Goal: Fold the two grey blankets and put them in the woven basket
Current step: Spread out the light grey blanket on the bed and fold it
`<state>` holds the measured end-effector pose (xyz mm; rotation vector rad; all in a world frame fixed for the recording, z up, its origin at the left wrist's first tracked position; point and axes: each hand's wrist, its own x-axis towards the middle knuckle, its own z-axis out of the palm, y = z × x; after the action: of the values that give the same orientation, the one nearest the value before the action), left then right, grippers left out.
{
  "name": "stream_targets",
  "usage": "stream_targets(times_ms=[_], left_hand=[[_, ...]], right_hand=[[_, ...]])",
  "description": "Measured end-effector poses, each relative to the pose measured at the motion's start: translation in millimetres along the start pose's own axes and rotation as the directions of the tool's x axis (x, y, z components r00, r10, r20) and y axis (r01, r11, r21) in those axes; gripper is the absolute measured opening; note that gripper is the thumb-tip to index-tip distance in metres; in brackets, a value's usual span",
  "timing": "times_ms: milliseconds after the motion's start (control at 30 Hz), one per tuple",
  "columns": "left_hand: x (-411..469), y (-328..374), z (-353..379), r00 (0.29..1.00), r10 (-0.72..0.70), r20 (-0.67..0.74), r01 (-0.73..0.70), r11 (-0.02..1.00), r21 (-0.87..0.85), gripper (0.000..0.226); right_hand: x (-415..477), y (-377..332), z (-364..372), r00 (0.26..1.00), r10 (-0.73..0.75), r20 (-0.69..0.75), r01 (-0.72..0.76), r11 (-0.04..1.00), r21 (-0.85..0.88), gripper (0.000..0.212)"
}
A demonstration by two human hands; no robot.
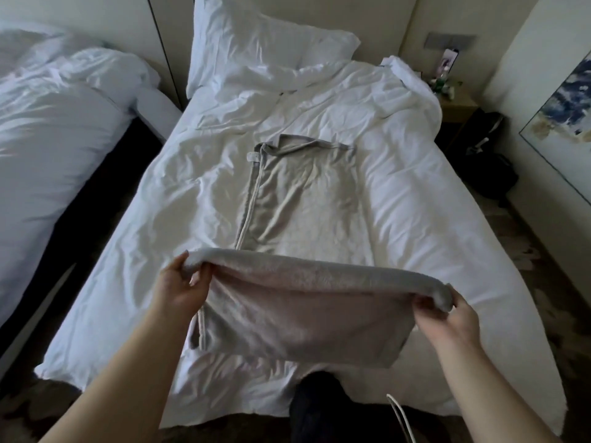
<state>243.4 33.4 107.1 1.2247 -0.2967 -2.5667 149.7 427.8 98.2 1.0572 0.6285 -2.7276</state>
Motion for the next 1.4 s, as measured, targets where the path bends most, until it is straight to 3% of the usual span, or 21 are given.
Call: stream_targets(times_ms=[67, 133, 167, 233, 300, 333, 367, 400, 433, 500, 733, 833, 900, 967, 1000, 1033, 1100, 1133, 1200, 1267, 1400], left_hand=[[43.7, -3.4, 20.6, 0.998, 0.038, -0.051, -0.040, 0.999, -0.030, 0.017], [88.6, -15.0, 27.0, 0.988, 0.113, -0.102, -0.083, 0.961, 0.262, 0.012], [109.6, -24.2, 23.4, 0.982, 0.156, -0.107, -0.085, 0.869, 0.487, 0.012], [150.3, -43.1, 5.2, 0.966, 0.244, -0.084, -0.069, 0.559, 0.827, 0.032], [183.1, -57.7, -13.3, 0.958, 0.284, -0.048, -0.022, 0.236, 0.971, 0.034], [195.2, -63.1, -21.1, 0.960, 0.278, -0.021, 0.020, 0.007, 1.000, 0.033], [206.1, -67.7, -30.0, 0.968, 0.252, 0.011, 0.059, -0.270, 0.961, 0.038], [214.0, -70.4, -38.1, 0.970, 0.241, 0.033, 0.089, -0.478, 0.874, 0.045], [218.9, -72.7, -44.7, 0.962, 0.266, 0.060, 0.098, -0.543, 0.834, 0.052], [220.4, -76.0, -53.5, 0.938, 0.338, 0.077, 0.100, -0.479, 0.872, 0.059], [190.7, -69.3, -77.6, 0.935, 0.315, 0.165, 0.048, -0.570, 0.820, 0.061], [163.0, -64.7, -99.7, 0.921, 0.368, 0.128, 0.086, -0.512, 0.855, 0.067], [142.5, -61.8, -118.7, 0.899, 0.437, 0.024, 0.148, -0.355, 0.923, 0.071], [125.0, -63.3, -141.7, 0.872, 0.469, -0.140, 0.263, -0.208, 0.942, 0.075], [118.9, -64.6, -150.6, 0.857, 0.451, -0.249, 0.313, -0.072, 0.947, 0.074], [114.9, -66.5, -155.8, 0.844, 0.385, -0.372, 0.341, 0.151, 0.928, 0.072], [112.4, -72.1, -157.0, 0.838, 0.095, -0.537, 0.360, 0.643, 0.676, 0.066], [112.7, -74.5, -154.8, 0.843, -0.020, -0.537, 0.357, 0.767, 0.533, 0.068], [116.3, -76.9, -148.0, 0.853, -0.068, -0.518, 0.298, 0.877, 0.376, 0.073], [116.4, -78.6, -137.1, 0.861, -0.047, -0.506, 0.244, 0.912, 0.331, 0.063], [113.4, -78.5, -111.0, 0.855, -0.063, -0.515, 0.255, 0.916, 0.311, 0.050]], right_hand=[[49.5, 4.5, 23.8, 0.996, -0.030, -0.083, 0.026, 0.998, -0.052, 0.022], [102.2, 14.5, 35.6, 0.985, -0.037, -0.166, -0.001, 0.974, -0.227, 0.025], [126.7, 22.4, 36.7, 0.979, -0.039, -0.201, -0.037, 0.933, -0.359, 0.019], [171.4, 41.1, 30.4, 0.969, -0.064, -0.240, -0.100, 0.785, -0.611, 0.014], [206.1, 59.9, 18.3, 0.975, -0.126, -0.182, -0.084, 0.550, -0.831, 0.026], [218.6, 67.4, 11.1, 0.980, -0.151, -0.127, -0.056, 0.405, -0.913, 0.034], [227.8, 73.5, 3.8, 0.984, -0.159, -0.076, -0.030, 0.271, -0.962, 0.038], [234.0, 78.0, -3.1, 0.987, -0.154, -0.047, -0.022, 0.160, -0.987, 0.042], [238.5, 80.6, -10.1, 0.988, -0.149, -0.037, -0.026, 0.073, -0.997, 0.045], [243.3, 82.4, -20.4, 0.987, -0.157, -0.033, -0.035, -0.009, -0.999, 0.048], [216.0, 74.9, -37.0, 0.965, -0.260, 0.031, 0.017, -0.057, -0.998, 0.056], [181.8, 65.6, -60.7, 0.930, -0.367, 0.035, -0.021, -0.148, -0.989, 0.057], [158.2, 60.9, -84.7, 0.911, -0.405, -0.081, -0.113, -0.055, -0.992, 0.051], [139.5, 58.4, -112.1, 0.899, -0.352, -0.261, -0.228, 0.133, -0.965, 0.045], [133.3, 58.8, -124.6, 0.897, -0.282, -0.342, -0.284, 0.225, -0.932, 0.045], [128.9, 60.6, -133.5, 0.888, -0.191, -0.418, -0.349, 0.313, -0.884, 0.047], [121.0, 66.0, -140.4, 0.842, -0.020, -0.539, -0.469, 0.465, -0.751, 0.046], [119.7, 68.0, -139.8, 0.825, 0.038, -0.564, -0.489, 0.548, -0.678, 0.043], [118.9, 71.2, -131.6, 0.818, 0.091, -0.568, -0.469, 0.678, -0.566, 0.028], [117.8, 72.6, -121.1, 0.832, 0.094, -0.546, -0.423, 0.745, -0.516, 0.012], [102.9, 69.5, -96.2, 0.889, 0.089, -0.450, -0.368, 0.722, -0.586, 0.009]])
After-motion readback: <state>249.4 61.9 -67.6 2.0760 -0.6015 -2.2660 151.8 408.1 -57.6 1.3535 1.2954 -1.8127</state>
